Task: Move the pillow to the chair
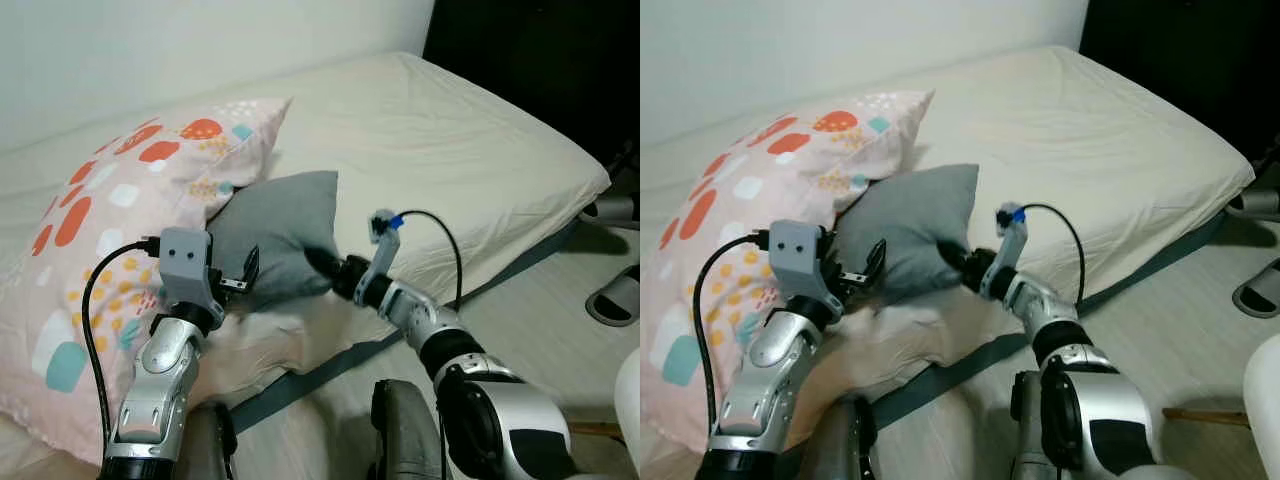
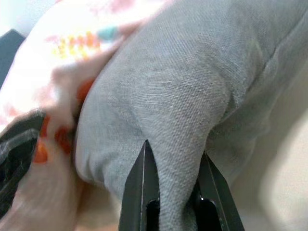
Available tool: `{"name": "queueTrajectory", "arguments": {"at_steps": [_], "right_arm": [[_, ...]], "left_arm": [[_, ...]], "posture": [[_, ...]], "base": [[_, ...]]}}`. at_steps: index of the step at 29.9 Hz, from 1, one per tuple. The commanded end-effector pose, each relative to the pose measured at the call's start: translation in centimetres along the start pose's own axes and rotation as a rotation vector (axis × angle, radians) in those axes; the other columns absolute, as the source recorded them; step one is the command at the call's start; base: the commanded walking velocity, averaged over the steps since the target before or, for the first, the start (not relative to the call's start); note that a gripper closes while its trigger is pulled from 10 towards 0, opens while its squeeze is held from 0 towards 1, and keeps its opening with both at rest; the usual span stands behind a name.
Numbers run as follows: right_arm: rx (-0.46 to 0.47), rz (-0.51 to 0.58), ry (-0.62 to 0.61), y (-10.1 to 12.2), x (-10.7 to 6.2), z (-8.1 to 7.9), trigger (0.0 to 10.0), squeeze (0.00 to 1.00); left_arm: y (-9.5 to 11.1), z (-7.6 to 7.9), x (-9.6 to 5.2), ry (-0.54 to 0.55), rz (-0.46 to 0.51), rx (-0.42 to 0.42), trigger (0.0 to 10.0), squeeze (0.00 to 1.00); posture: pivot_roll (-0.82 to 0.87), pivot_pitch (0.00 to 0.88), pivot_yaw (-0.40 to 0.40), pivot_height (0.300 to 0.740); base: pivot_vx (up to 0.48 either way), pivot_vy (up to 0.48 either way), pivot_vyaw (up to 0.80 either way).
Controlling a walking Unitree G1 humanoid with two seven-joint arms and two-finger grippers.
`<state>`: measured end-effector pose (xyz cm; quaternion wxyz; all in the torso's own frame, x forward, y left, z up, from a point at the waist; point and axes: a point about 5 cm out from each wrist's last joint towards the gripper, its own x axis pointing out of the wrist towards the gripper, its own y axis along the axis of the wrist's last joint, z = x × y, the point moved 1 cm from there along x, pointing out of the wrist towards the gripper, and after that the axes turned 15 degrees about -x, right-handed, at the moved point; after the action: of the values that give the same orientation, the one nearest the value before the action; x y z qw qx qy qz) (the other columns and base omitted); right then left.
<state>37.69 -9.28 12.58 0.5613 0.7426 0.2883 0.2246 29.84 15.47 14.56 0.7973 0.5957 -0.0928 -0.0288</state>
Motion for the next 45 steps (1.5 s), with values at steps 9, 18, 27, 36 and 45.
{"name": "queueTrajectory", "arguments": {"at_steps": [9, 18, 27, 36, 45], "right_arm": [[-0.304, 0.211, -0.015, 7.6, -3.0, -1.6, 0.0, 0.00], [-0.426, 0.482, 0.080, 17.6, -5.5, -5.5, 0.0, 0.00], [-0.421, 0.715, 0.104, 23.8, -7.4, -7.6, 0.0, 0.00], [-0.355, 0.978, 0.064, 30.4, -7.8, -7.9, 0.0, 0.00], [-0.340, 1.065, 0.046, 32.0, -7.0, -6.6, 0.0, 0.00]], "left_arm": [[0.4, -0.9, -0.1, 0.052, 0.011, 0.002, 10.0, 0.00], [1.5, -0.5, 0.5, 0.037, 0.046, -0.020, 10.0, 0.00], [1.8, -0.4, 0.6, 0.033, 0.053, -0.023, 10.0, 0.00], [2.0, -0.2, 1.2, 0.026, 0.059, -0.041, 10.0, 0.00], [2.2, -0.3, 1.2, 0.030, 0.069, -0.038, 10.0, 0.00]], "posture": [[0.02, 0.130, 0.004, 0.559], [0.02, 0.136, 0.001, 0.559], [0.02, 0.134, 0.007, 0.559], [0.02, 0.130, 0.018, 0.559], [0.03, 0.129, 0.003, 0.559]], "base": [[0.000, 0.000, 0.00], [0.000, 0.000, 0.00], [0.000, 0.000, 0.00], [0.000, 0.000, 0.00], [0.000, 0.000, 0.00]]}}
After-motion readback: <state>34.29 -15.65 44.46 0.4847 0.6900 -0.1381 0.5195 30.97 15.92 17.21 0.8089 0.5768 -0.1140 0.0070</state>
